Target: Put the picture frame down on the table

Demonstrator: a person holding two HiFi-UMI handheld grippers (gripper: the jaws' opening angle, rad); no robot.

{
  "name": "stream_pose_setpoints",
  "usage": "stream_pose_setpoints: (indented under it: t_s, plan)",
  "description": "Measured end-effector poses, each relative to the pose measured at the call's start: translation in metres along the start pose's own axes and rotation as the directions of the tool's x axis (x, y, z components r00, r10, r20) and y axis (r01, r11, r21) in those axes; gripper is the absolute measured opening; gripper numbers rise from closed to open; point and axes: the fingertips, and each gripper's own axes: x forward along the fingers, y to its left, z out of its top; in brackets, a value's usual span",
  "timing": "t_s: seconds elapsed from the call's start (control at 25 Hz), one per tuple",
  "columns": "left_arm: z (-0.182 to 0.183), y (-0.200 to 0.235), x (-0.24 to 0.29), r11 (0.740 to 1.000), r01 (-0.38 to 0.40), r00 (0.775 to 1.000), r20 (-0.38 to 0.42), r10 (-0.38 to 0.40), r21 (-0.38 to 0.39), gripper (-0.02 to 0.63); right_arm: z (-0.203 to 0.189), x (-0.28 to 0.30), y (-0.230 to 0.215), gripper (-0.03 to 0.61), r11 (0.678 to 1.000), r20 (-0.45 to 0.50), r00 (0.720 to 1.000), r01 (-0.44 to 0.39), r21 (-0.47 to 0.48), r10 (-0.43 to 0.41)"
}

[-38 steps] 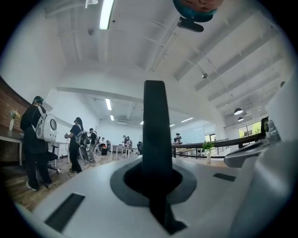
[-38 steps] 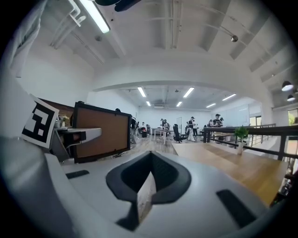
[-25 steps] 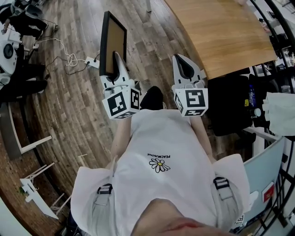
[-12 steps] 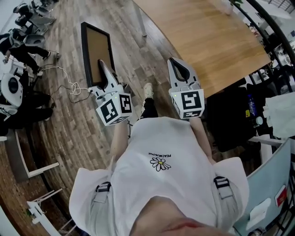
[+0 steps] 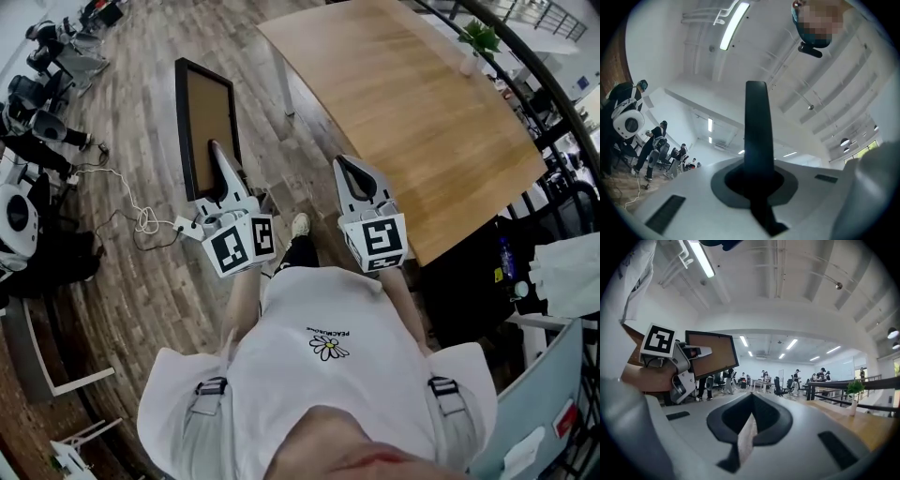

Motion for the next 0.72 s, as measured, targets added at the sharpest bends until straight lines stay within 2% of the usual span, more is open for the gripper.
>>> stream_pose_setpoints:
  t_s: [0.24, 0.52, 0.72]
  plan:
    - [-0.047, 0.020, 0.085, 0.999, 0.035, 0.999, -0.036, -0.036, -0.035, 0.025, -0.002, 0.091, -0.023, 0.009, 1.000, -0.035, 0.999, 0.022, -0.018, -0.022]
    - [-0.089, 0.049, 0.194, 0.995, 0.098, 0.994, -0.036, -0.098, -0.021, 0.025, 0.005, 0.209, -0.053, 0.009, 0.997, -0.039, 0.997, 0.063, -0.035, -0.064]
    - [-0.125, 0.062, 0.249, 0.990, 0.135, 0.989, -0.059, -0.137, -0.038, 0.025, -0.007, 0.262, -0.071, 0.009, 0.997, -0.052, 0.996, 0.077, 0.007, -0.076]
